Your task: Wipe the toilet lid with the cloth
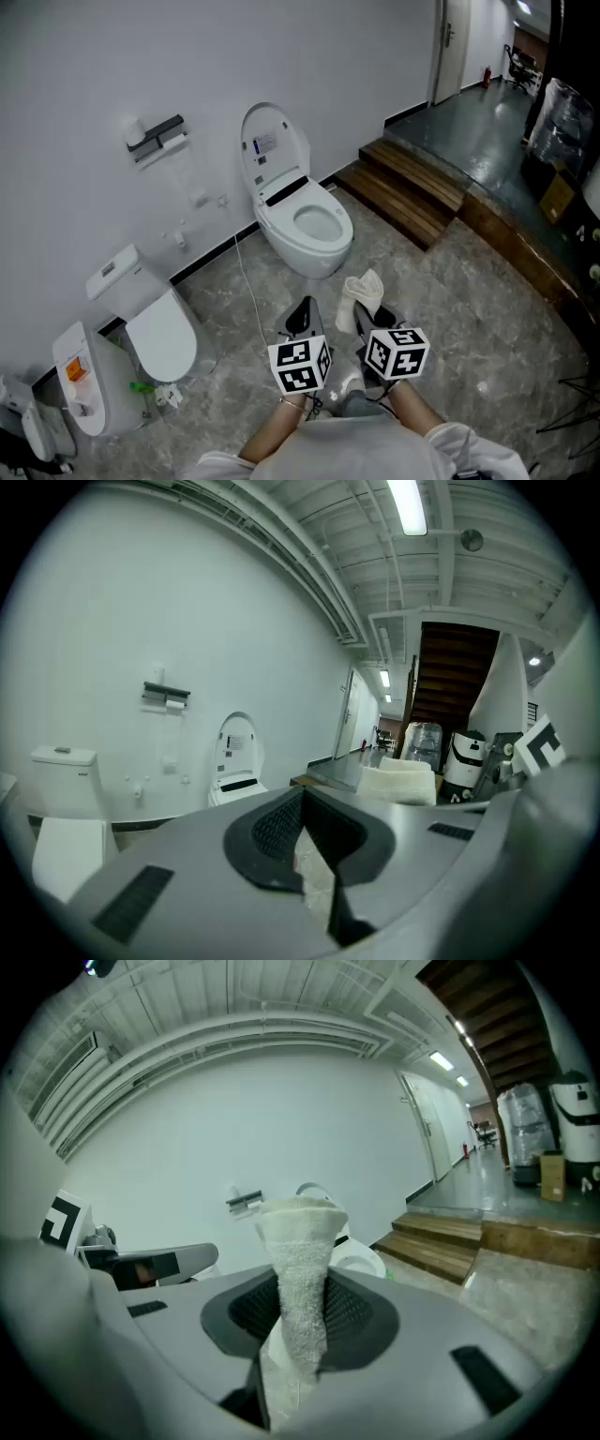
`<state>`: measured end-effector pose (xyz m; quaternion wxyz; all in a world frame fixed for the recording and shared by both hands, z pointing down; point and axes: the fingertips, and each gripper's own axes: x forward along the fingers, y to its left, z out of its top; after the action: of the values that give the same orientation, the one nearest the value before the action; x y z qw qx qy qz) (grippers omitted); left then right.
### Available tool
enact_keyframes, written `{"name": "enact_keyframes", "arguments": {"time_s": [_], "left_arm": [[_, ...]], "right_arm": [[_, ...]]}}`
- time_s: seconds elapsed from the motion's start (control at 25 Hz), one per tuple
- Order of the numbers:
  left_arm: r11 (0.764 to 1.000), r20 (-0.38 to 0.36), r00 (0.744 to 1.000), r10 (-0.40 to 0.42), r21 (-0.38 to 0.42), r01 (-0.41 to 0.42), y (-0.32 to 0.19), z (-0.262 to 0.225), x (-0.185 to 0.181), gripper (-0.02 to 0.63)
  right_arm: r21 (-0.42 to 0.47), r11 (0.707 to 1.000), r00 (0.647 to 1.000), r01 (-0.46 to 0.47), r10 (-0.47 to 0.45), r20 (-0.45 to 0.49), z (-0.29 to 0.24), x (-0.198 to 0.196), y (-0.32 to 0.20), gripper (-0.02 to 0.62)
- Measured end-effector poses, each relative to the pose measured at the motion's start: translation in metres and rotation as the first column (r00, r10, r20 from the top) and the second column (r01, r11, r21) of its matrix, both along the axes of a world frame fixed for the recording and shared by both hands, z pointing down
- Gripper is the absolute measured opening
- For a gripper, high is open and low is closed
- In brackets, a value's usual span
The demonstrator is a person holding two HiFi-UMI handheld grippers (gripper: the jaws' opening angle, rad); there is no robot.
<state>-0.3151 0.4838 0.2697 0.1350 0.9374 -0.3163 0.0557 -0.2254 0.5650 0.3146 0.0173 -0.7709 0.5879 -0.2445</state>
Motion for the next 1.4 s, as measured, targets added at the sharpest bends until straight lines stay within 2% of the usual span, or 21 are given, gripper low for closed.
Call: {"name": "enact_keyframes", "arguments": {"time_s": [0.24,0.4,0.76,1.0,1.4], "left_arm": [[1.0,0.019,1.0,-0.002,-0.01,0.002,-0.027,0.012,0.029,0.012],[1.0,0.024,1.0,-0.017,-0.015,0.018,-0.049,0.013,0.057,0.012],[0.998,0.026,0.998,-0.063,-0.014,0.064,-0.09,0.005,0.137,0.012],[0.997,0.041,0.996,-0.073,-0.01,0.074,-0.107,0.007,0.188,0.012],[0.992,0.079,0.989,-0.125,-0.003,0.126,-0.154,0.013,0.231,0.012]], "right_arm": [[0.012,1.0,1.0,-0.014,0.013,0.023,0.001,0.034,-0.029,0.101],[0.016,1.0,0.999,0.01,-0.011,0.031,0.0,0.061,-0.055,0.101],[0.027,0.999,0.999,0.045,-0.046,0.029,-0.013,0.149,-0.097,0.101],[0.018,0.998,0.996,0.058,-0.059,0.06,-0.005,0.205,-0.115,0.101],[0.012,0.995,0.989,0.101,-0.101,0.104,0.008,0.257,-0.167,0.101]]}}
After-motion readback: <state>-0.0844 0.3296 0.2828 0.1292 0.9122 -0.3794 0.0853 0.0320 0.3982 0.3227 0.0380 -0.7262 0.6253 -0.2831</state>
